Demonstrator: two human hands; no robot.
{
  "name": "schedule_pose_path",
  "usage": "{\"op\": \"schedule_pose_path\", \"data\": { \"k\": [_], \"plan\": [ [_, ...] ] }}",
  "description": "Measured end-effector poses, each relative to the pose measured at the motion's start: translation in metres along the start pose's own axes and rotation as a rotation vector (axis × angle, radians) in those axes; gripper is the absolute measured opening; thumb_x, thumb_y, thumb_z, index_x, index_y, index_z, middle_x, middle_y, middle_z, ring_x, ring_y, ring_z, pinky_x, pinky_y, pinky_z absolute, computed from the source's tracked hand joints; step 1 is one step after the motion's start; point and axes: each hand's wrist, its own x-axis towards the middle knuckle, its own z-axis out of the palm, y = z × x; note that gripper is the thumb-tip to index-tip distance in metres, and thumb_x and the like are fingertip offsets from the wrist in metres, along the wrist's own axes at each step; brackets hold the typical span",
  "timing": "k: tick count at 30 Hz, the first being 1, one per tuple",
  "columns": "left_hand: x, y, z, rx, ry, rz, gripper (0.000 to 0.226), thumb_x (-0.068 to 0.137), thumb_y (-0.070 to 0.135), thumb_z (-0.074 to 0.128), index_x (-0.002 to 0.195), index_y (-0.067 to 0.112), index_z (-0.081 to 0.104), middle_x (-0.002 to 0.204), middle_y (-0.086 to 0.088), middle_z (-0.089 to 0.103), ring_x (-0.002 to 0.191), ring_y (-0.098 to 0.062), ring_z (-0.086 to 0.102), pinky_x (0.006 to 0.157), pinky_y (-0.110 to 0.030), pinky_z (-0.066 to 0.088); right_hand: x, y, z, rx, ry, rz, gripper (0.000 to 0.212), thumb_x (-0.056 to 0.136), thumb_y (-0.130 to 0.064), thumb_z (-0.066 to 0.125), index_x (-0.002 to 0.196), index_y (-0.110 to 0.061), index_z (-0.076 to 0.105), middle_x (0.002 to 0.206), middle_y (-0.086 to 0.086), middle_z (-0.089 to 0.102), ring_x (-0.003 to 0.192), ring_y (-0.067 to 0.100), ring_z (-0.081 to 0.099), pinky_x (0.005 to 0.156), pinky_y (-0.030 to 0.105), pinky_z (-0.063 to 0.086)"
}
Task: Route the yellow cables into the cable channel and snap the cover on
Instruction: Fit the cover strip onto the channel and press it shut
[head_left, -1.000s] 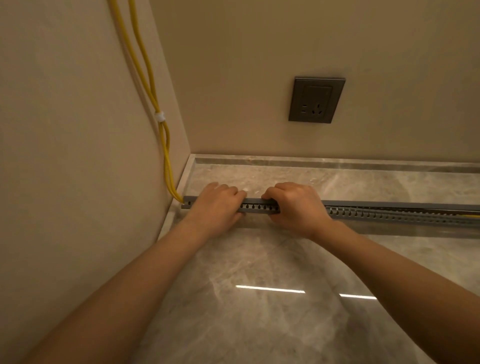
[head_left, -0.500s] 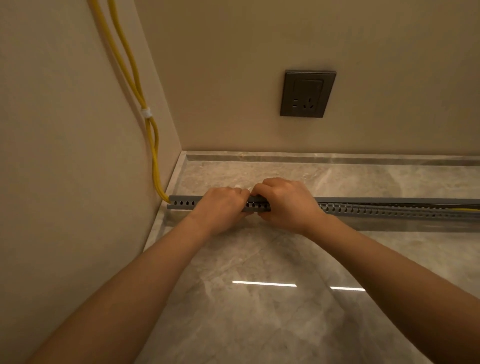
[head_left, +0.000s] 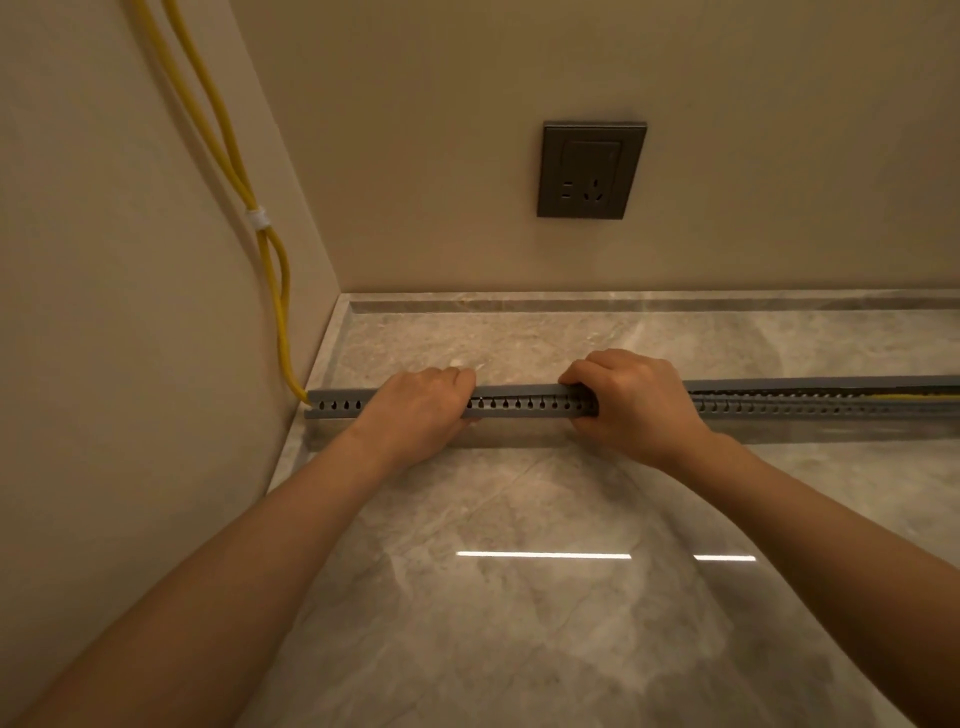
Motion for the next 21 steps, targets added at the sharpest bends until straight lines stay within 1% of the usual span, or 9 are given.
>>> {"op": "schedule_pose_path", "data": {
  "k": [6, 10, 14, 16, 18, 20, 21],
  "plan": [
    [-0.001, -0.001, 0.002, -0.002, -0.007, -0.021, 0.025, 0.093, 0.035, 0.046, 0.102, 0.012, 0.045, 0.097, -0.006, 0.059, 0.082, -0.024, 0.056, 0.06, -0.032, 0.035, 0.004, -0.001, -0.001, -0.01, 0.03, 0.01, 0.011, 0.066, -0.009, 0.073, 0.076, -0.01, 0.069, 0.063, 0.005, 0.065, 0.054, 0.026, 0.058, 0.044, 0.026, 0.038],
    [-0.001, 0.0, 0.002, -0.002, -0.033, -0.038, 0.023, 0.092, 0.034, 0.047, 0.101, 0.013, 0.045, 0.097, -0.006, 0.059, 0.082, -0.023, 0.056, 0.059, -0.031, 0.034, 0.005, -0.002, -0.001, -0.007, 0.03, -0.003, 0.011, 0.065, -0.007, 0.074, 0.075, -0.009, 0.07, 0.062, 0.005, 0.066, 0.052, 0.026, 0.058, 0.045, 0.026, 0.039],
    [-0.002, 0.003, -0.003, -0.026, -0.082, -0.076, 0.021, 0.091, 0.031, 0.05, 0.102, 0.014, 0.045, 0.102, -0.005, 0.057, 0.086, -0.021, 0.054, 0.063, -0.031, 0.039, 0.006, -0.002, 0.001, -0.017, -0.005, -0.014, 0.01, 0.066, -0.007, 0.073, 0.075, -0.008, 0.07, 0.063, 0.006, 0.066, 0.054, 0.027, 0.059, 0.046, 0.027, 0.041],
    [-0.003, 0.008, -0.007, -0.036, -0.048, -0.061, 0.024, 0.09, 0.03, 0.052, 0.107, 0.014, 0.047, 0.108, -0.004, 0.055, 0.094, -0.02, 0.051, 0.068, -0.031, 0.044, 0.006, -0.002, 0.002, -0.025, -0.017, -0.013, 0.009, 0.067, -0.007, 0.07, 0.076, -0.008, 0.069, 0.064, 0.006, 0.066, 0.055, 0.028, 0.058, 0.047, 0.028, 0.042],
    [-0.002, 0.019, -0.012, -0.049, 0.05, -0.006, 0.029, 0.088, 0.03, 0.055, 0.111, 0.013, 0.051, 0.11, -0.004, 0.055, 0.099, -0.02, 0.05, 0.07, -0.031, 0.046, 0.008, -0.001, 0.003, -0.035, -0.027, -0.014, 0.01, 0.067, -0.008, 0.069, 0.077, -0.009, 0.069, 0.065, 0.006, 0.066, 0.055, 0.028, 0.058, 0.048, 0.028, 0.04],
    [0.002, 0.034, -0.018, -0.07, 0.14, 0.027, 0.027, 0.085, 0.024, 0.061, 0.107, 0.009, 0.057, 0.104, -0.007, 0.059, 0.095, -0.022, 0.053, 0.068, -0.031, 0.046, 0.008, -0.002, 0.003, -0.031, -0.015, -0.02, 0.011, 0.065, -0.008, 0.071, 0.076, -0.009, 0.069, 0.064, 0.006, 0.066, 0.053, 0.028, 0.057, 0.047, 0.029, 0.04],
    [0.005, 0.042, -0.02, -0.06, 0.166, 0.031, 0.024, 0.082, 0.019, 0.065, 0.101, 0.007, 0.06, 0.098, -0.008, 0.061, 0.09, -0.023, 0.056, 0.065, -0.032, 0.047, 0.008, -0.002, 0.003, -0.024, -0.004, -0.022, 0.011, 0.064, -0.008, 0.071, 0.075, -0.008, 0.069, 0.062, 0.006, 0.065, 0.052, 0.028, 0.057, 0.046, 0.029, 0.04]
  ]
}}
